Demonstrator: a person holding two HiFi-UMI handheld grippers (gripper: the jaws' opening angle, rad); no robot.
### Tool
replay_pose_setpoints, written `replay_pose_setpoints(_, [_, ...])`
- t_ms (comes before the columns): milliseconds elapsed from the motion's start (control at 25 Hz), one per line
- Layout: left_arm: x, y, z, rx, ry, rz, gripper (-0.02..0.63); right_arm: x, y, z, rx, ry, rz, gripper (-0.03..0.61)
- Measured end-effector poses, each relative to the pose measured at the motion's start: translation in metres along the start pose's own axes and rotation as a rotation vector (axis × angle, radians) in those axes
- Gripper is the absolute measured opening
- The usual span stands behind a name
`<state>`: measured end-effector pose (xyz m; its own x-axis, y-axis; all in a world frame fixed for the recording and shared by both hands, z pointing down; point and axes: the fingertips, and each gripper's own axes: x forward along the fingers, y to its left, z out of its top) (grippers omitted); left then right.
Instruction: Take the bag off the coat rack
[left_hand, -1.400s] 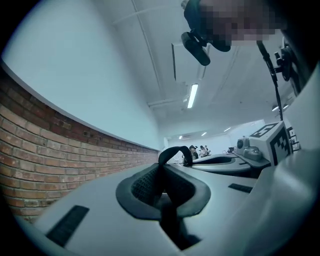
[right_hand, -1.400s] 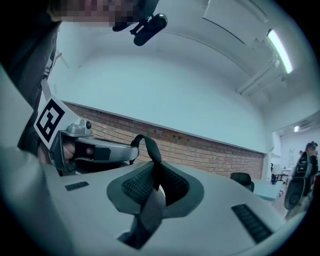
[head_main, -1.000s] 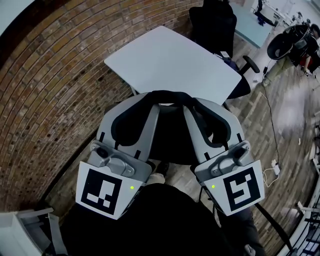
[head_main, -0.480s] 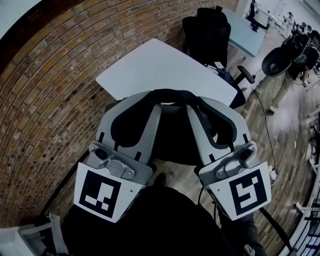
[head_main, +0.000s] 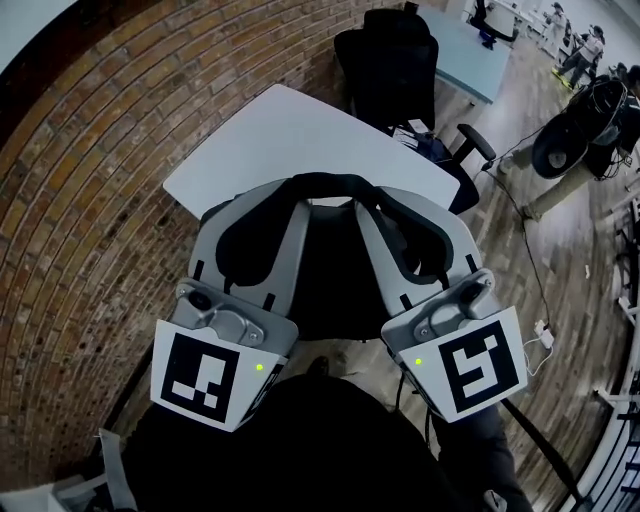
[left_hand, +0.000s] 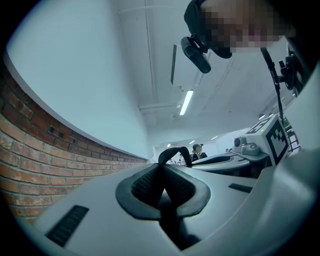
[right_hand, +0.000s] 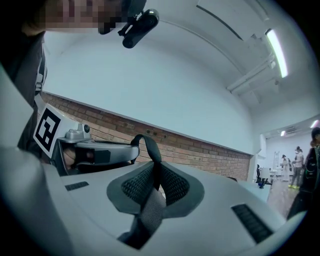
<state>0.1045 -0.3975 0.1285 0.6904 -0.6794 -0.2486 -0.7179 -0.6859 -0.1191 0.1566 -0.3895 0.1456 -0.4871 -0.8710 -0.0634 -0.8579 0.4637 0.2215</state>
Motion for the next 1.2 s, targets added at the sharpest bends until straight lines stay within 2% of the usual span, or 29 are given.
replay_pose_setpoints(200, [0.020,-0.004,-0.011,0.020,0.030,0.007,0.029,0.003,-0.020,-0.008,0.014,-0.009,-0.001,0.041])
replay_pose_setpoints(360, [0.050,-0.003,-0.015,0.027,0.050,0.033,0.029,0.012,-0.049,-0.013,0.037,-0.008,0.026,0.041])
replay_pose_setpoints(800, [0.086,0.009,-0.032,0.063,0.092,0.116,0.029,0.038,-0.080,-0.029,0.068,-0.006,0.107,0.041])
replay_pose_setpoints(1200, [0.096,0.039,-0.048,0.051,0.107,0.150,0.029,0.071,-0.081,-0.038,0.038,0.001,0.140,0.041])
